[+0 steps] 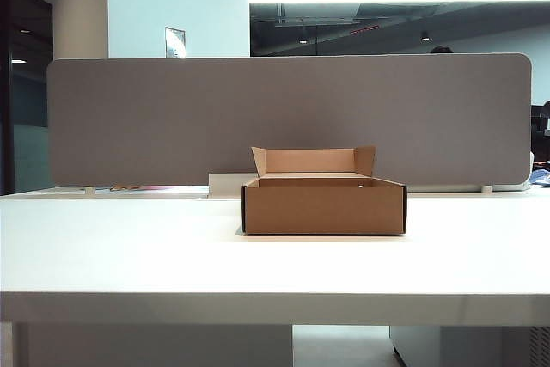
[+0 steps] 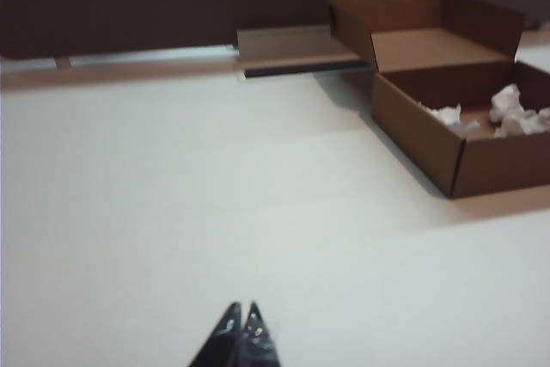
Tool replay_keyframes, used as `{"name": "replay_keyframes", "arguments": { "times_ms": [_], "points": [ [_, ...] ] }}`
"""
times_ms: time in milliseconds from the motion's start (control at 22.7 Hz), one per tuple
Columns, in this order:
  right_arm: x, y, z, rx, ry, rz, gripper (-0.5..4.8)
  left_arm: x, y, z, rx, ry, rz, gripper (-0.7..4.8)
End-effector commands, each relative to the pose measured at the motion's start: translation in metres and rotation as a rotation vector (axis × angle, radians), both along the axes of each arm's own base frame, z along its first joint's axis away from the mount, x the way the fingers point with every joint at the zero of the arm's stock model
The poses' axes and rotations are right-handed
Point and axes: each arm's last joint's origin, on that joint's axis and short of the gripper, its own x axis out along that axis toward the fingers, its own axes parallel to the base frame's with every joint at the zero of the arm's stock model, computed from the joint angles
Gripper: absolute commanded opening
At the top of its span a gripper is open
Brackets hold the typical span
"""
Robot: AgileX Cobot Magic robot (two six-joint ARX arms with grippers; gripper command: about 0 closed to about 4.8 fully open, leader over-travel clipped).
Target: Pick up all the paper balls on the table and put them in the paper box.
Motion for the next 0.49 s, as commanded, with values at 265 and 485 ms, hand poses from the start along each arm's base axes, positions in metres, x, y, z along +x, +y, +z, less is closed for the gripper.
{"name": "replay_keyframes", "arguments": {
  "times_ms": [265, 485],
  "points": [
    [0.0004, 0.0000, -0.0010, 0.001, -0.004, -0.002, -0.01, -0.0060, 0.0090, 0.0072, -0.011, -0.083, 0.061, -0.06],
    [0.0004, 0.0000, -0.0010, 0.001, -0.004, -0.002, -0.01, -0.0060, 0.0090, 0.0057, -0.011, -0.068, 0.062, -0.06]
  ]
}}
